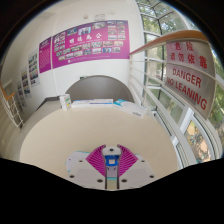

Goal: Unplug charger

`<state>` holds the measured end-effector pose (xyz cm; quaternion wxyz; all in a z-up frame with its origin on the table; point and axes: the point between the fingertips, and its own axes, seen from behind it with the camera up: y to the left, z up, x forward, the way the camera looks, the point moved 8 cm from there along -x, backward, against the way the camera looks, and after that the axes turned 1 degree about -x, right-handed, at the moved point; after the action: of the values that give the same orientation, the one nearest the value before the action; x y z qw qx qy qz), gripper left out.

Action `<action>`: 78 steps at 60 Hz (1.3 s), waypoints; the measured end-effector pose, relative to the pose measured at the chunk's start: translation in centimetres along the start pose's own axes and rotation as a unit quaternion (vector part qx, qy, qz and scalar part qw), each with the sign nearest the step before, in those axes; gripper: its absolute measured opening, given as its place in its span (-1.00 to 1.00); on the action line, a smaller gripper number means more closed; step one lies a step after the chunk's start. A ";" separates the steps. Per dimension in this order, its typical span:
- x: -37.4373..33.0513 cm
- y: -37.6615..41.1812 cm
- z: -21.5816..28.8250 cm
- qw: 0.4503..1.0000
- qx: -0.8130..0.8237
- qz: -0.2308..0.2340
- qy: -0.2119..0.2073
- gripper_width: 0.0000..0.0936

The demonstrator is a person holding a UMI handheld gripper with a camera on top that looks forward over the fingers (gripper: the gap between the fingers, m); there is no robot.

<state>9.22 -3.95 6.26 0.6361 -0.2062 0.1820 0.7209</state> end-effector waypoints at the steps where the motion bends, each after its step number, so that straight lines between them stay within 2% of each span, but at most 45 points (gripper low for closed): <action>1: 0.1 -0.1 0.1 1.000 0.001 -0.001 0.000 -0.75; 4: -0.2 -0.2 0.8 1.000 0.011 -0.001 -0.009 -0.76; 10: -3.7 0.8 8.5 0.993 -0.002 0.013 -0.114 -0.77; 16: -7.4 1.4 16.9 0.981 -0.005 0.039 -0.189 -0.76; 21: -10.2 -0.3 21.5 0.975 0.011 0.035 -0.219 -0.76; 24: -10.7 -2.3 22.0 0.975 0.019 0.028 -0.221 -0.76; 28: -10.7 -4.5 21.8 0.980 0.023 0.011 -0.198 -0.76; 31: -8.9 -7.6 19.0 0.985 0.018 -0.007 -0.172 -0.76; 35: -7.6 -9.5 15.6 0.994 0.011 -0.031 -0.106 -0.75; 38: -5.5 -11.7 10.5 0.998 0.009 -0.038 -0.059 -0.74; 45: -4.0 -13.2 3.1 0.998 0.023 -0.043 0.051 -0.67; 49: -3.0 -13.8 0.0 0.995 0.027 -0.047 0.084 -0.62; 54: -2.3 -14.1 -1.4 0.992 0.025 -0.046 0.116 -0.53; 62: -0.9 -13.8 -2.2 0.992 0.026 -0.042 0.115 -0.38; 68: -0.2 -13.8 -1.9 0.994 0.020 -0.047 0.100 -0.03; 72: -0.2 -13.7 -1.1 0.994 0.015 -0.047 0.094 0.31; 78: -1.3 -13.4 0.3 0.997 0.009 -0.051 0.063 0.74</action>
<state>22.63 -3.19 7.20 0.6613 -0.2548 0.2170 0.6713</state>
